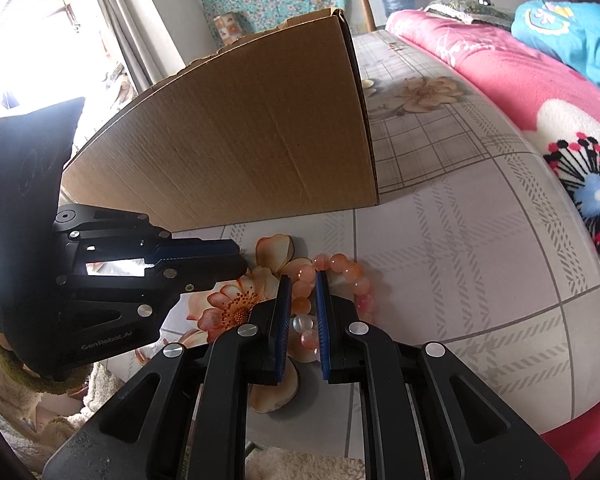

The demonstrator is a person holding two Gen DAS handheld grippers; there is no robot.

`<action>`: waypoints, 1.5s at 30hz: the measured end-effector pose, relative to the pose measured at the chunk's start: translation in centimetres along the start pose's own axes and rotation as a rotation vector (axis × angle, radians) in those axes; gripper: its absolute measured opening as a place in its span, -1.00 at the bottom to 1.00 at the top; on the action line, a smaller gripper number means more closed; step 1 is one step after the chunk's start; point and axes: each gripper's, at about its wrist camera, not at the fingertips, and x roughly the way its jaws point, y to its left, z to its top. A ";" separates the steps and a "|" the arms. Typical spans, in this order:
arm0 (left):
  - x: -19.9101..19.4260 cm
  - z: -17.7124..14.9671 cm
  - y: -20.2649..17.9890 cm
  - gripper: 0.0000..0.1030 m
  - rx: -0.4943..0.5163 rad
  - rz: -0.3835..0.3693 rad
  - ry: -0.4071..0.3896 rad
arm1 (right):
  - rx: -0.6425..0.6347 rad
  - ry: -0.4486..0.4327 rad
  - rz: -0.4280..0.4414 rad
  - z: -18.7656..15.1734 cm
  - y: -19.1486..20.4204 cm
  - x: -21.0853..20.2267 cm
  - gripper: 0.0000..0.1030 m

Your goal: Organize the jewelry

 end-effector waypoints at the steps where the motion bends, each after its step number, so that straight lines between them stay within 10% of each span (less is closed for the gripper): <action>1: 0.0 0.0 0.0 -0.85 0.001 0.003 0.002 | 0.000 0.000 0.000 0.0 0.0 0.0 -0.79; 24: -5.2 -1.0 1.4 -1.00 -0.108 -0.004 -0.112 | 0.003 -0.005 0.007 -0.1 -0.4 -0.1 -0.79; 45: 0.0 -0.4 1.0 -0.88 -0.082 0.101 -0.048 | 0.007 -0.008 0.021 0.0 -0.4 0.1 -0.79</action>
